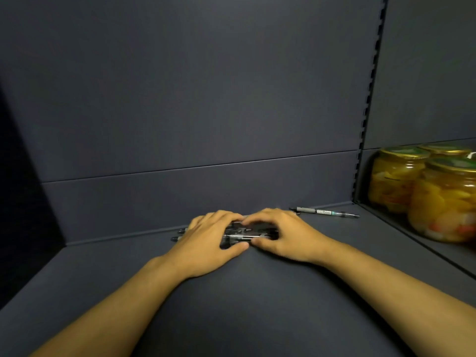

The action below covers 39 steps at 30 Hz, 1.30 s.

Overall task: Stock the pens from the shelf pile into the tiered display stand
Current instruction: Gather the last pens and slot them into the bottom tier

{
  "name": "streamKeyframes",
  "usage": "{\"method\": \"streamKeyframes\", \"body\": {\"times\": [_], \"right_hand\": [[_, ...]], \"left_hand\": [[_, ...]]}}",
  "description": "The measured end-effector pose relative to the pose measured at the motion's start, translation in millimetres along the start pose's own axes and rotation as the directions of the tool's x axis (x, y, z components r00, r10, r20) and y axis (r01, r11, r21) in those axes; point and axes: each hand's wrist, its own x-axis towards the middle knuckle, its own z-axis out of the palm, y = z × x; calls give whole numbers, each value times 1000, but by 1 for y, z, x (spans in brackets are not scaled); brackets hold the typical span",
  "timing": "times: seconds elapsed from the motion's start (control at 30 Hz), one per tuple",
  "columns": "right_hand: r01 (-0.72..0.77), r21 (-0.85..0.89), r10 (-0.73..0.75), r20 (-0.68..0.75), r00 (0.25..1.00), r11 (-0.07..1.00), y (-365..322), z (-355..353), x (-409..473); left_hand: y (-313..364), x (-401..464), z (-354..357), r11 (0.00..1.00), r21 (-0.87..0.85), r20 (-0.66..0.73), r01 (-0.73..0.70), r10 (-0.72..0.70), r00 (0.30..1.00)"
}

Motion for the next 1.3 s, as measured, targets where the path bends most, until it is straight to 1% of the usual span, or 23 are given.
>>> {"method": "streamKeyframes", "body": {"times": [0.07,0.13,0.23,0.3,0.4,0.47,0.63,0.9,1.1,1.3], "right_hand": [[-64,-18,62,-80,995,998,13,-16,-4],[-200,-91,182,-178,967,976,36,-34,-8],[-442,-174,372,-325,869,880,73,-52,-17],[-540,-152,472,-331,817,828,87,-55,-22],[-595,-138,554,-245,795,792,93,-51,-21],[-579,-130,544,-229,807,805,92,-48,-19],[-483,-83,464,-176,868,872,83,-41,-12],[-357,-53,350,-99,931,933,56,-28,-5],[-242,-48,242,-7,970,969,31,-16,-3],[-143,-51,147,81,986,988,16,-9,0]], "left_hand": [[-5,-1,-1,997,46,5,63,-63,998],[-10,-2,-1,990,47,32,135,-136,990],[-11,-2,-2,986,29,41,162,-163,986],[-9,-3,-4,989,16,52,149,-150,987],[-7,-5,-4,992,-7,71,127,-126,990],[-7,-6,-4,994,-25,83,105,-102,991],[-4,-7,-7,996,-72,126,43,-34,991],[3,-5,-4,996,-89,99,6,3,995],[7,-4,0,994,-105,80,-22,30,996],[7,0,-3,999,-9,187,-37,38,982]]}}
